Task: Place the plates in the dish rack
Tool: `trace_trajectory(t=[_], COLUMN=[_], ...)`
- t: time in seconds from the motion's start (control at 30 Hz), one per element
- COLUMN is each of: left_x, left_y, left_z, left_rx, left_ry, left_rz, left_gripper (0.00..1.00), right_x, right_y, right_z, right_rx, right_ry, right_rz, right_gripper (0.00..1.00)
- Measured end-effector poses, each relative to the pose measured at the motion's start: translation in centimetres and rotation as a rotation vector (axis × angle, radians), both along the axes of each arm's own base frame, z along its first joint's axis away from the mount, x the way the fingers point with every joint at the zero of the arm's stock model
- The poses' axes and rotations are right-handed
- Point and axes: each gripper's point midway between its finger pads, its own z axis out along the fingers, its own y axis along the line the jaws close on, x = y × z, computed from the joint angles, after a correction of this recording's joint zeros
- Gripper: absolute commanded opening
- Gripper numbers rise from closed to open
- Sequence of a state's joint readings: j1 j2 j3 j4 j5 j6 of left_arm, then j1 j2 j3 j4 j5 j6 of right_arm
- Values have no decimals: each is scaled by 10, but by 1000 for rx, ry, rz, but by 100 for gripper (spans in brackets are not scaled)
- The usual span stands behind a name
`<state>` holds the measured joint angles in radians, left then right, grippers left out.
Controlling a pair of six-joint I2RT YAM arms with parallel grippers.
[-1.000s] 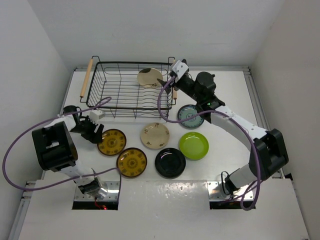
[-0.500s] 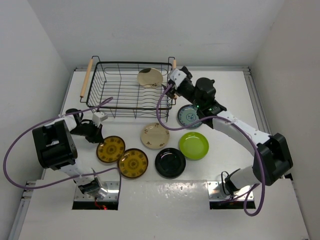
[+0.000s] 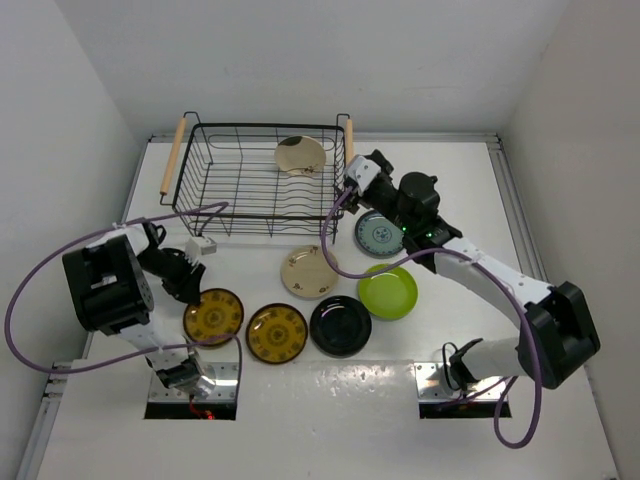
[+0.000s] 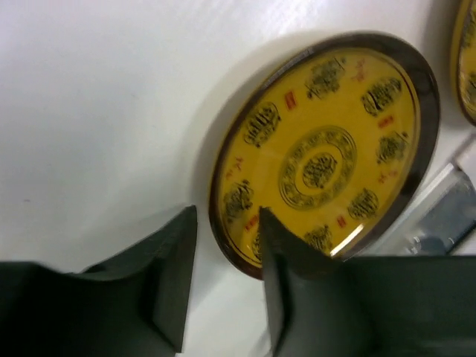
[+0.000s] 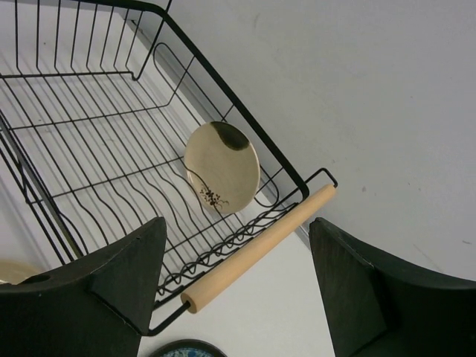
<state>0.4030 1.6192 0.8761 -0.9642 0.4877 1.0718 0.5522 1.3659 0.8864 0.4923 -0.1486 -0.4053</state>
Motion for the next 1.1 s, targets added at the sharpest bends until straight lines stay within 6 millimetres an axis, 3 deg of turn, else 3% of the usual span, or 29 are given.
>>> trace_trajectory(t=[0.3, 0.37, 0.4, 0.5, 0.8, 0.9, 1.1], left_x=[-22, -28, -31, -36, -39, -24, 45], left_y=[-3, -5, -6, -7, -11, -3, 24], left_z=[-7, -7, -8, -13, -3, 17, 90], left_rx=[-73, -78, -80, -81, -118, -79, 63], left_ry=[159, 175, 183, 199, 173, 82, -234], left_rz=[-15, -17, -18, -17, 24, 3, -72], left_gripper=[48, 38, 25, 3, 0, 0, 0], right_x=[-16, -19, -20, -22, -22, -24, -29], right_y=[-14, -18, -19, -24, -27, -20, 23], right_z=[6, 8, 10, 12, 11, 4, -16], right_rx=[-4, -5, -5, -8, -16, -19, -47], right_ry=[-27, -35, -40, -49, -46, -6, 187], right_rz=[-19, -25, -31, -46, -59, -23, 185], right_gripper=[79, 79, 79, 79, 79, 81, 92])
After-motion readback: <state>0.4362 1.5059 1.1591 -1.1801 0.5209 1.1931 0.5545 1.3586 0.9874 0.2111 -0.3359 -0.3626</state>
